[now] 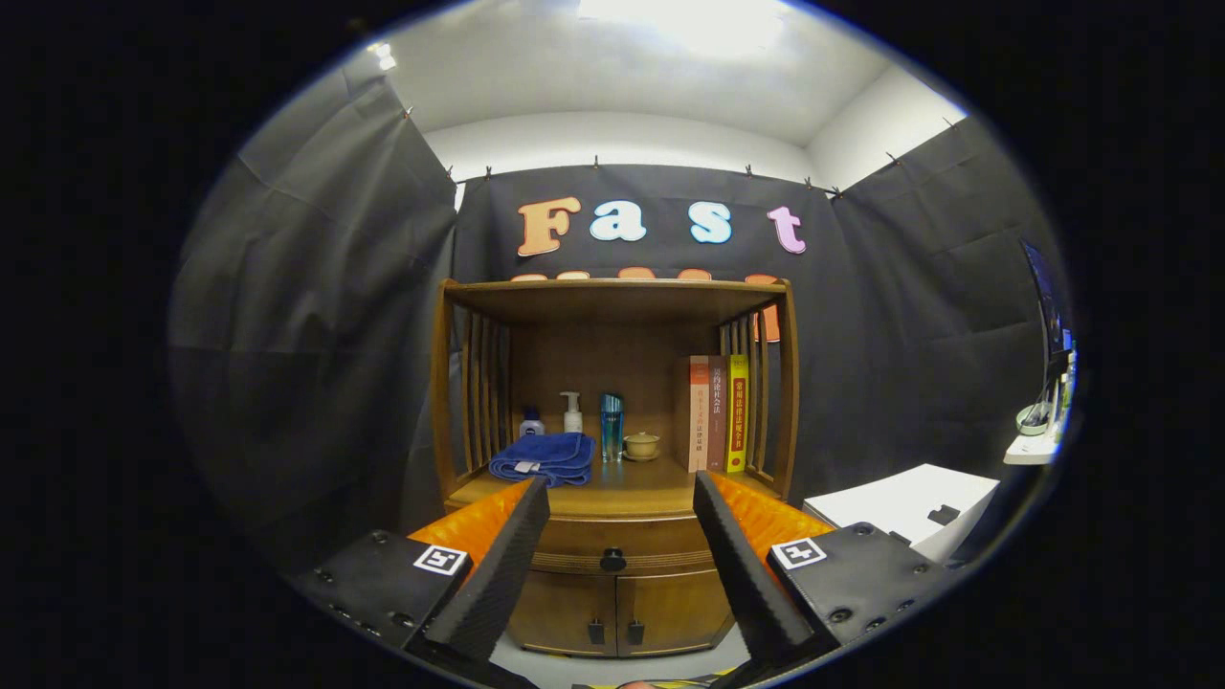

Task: Pull open the drawer, take out the items inside it, and place them on the countertop above the cabinet.

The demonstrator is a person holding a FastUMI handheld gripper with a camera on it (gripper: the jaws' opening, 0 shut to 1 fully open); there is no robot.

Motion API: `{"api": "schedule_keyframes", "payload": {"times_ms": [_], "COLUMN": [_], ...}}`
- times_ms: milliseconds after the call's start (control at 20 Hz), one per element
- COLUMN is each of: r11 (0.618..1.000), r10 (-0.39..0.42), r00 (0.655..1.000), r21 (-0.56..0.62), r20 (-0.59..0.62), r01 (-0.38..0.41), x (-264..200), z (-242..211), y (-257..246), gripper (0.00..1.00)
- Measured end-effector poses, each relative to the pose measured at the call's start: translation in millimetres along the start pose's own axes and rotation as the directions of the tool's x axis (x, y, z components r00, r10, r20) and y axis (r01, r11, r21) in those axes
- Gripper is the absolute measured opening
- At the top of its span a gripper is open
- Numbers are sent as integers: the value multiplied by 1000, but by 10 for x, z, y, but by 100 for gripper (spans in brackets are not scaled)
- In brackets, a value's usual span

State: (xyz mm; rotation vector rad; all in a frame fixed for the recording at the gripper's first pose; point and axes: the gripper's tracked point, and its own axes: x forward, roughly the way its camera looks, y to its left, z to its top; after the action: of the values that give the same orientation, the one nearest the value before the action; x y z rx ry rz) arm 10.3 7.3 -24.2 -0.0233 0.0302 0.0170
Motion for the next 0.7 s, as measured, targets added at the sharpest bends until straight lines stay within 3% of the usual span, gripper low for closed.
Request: {"api": "schedule_keyframes", "payload": {"times_ms": [450, 700], "r11": [1000, 999], "r10": [-15, -6], "r00": [1000, 1000], "r21": [-9, -38], "r20": [9, -24], "r01": [15, 5], "x": [605, 995], "z": [-480, -1258], "y": [-154, -122], "gripper": [99, 99]}}
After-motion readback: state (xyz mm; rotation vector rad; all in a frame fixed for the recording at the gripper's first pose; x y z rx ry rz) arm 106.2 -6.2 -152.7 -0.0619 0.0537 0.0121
